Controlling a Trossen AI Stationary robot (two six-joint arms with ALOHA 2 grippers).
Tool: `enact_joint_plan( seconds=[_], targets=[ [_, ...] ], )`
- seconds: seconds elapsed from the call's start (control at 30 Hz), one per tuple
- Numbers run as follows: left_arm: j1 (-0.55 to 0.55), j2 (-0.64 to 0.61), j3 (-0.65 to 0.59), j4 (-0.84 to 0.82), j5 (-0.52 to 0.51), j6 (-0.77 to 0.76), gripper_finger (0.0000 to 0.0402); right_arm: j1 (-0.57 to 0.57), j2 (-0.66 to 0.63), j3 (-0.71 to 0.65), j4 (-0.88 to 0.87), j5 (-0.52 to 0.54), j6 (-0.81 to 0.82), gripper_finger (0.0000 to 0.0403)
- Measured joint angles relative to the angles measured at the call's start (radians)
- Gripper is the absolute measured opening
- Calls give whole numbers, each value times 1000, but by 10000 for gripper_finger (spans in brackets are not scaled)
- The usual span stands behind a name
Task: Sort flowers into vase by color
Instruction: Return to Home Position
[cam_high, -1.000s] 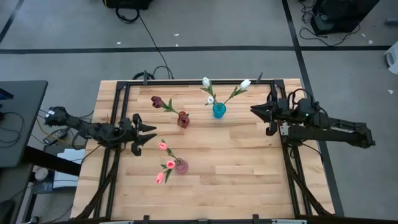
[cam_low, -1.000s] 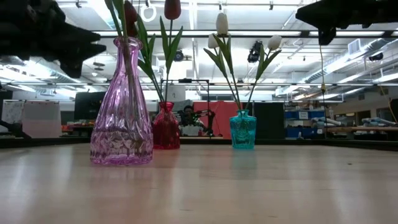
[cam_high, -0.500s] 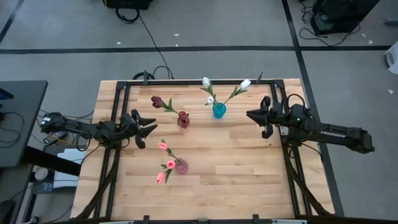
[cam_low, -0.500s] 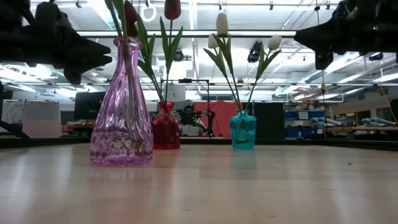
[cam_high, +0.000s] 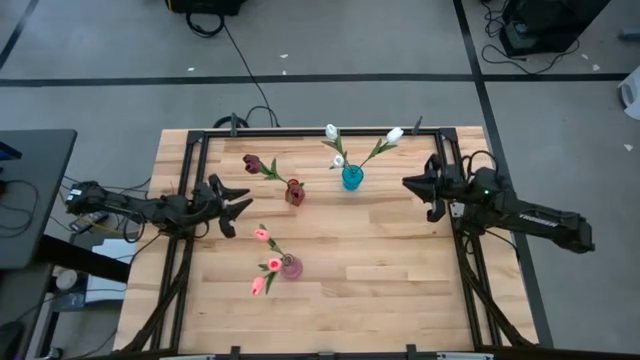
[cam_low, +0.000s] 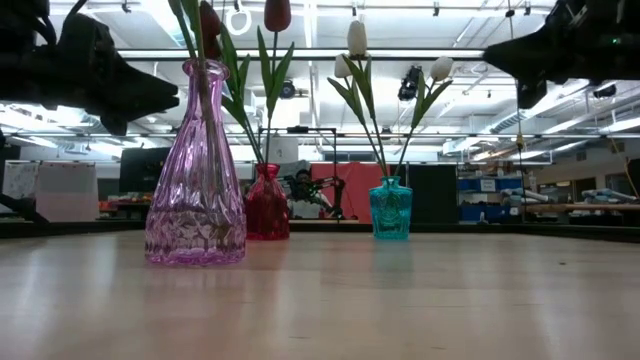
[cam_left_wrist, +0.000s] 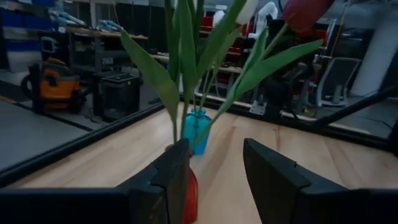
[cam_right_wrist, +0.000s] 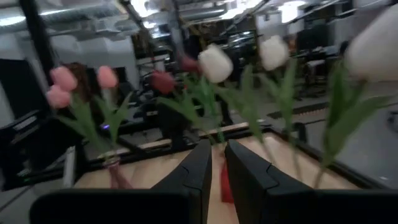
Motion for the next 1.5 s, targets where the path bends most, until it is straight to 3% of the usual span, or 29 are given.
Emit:
enact_joint_plan(
  seconds=[0.23,0.37,0.73,1.0,1.33,1.5],
  targets=[
    [0,-16,0,18,-14,11,156,-26,-140,-3,-94,14,8,61],
    [0,-16,0,31,-14,4,156,-27,-173,-19,-91,82,4,61],
    [0,-15,0,31,-12,-3,156,-27,-174,-23,1,231,12,61],
    [0,-15,0,31,-11,-3,156,-27,-156,-23,-94,266,99,61],
    [0,-15,0,31,-11,-3,156,-27,-145,-23,-100,391,48,61],
    [0,-15,0,31,-11,-3,156,-27,-145,-23,-99,404,48,61]
  ],
)
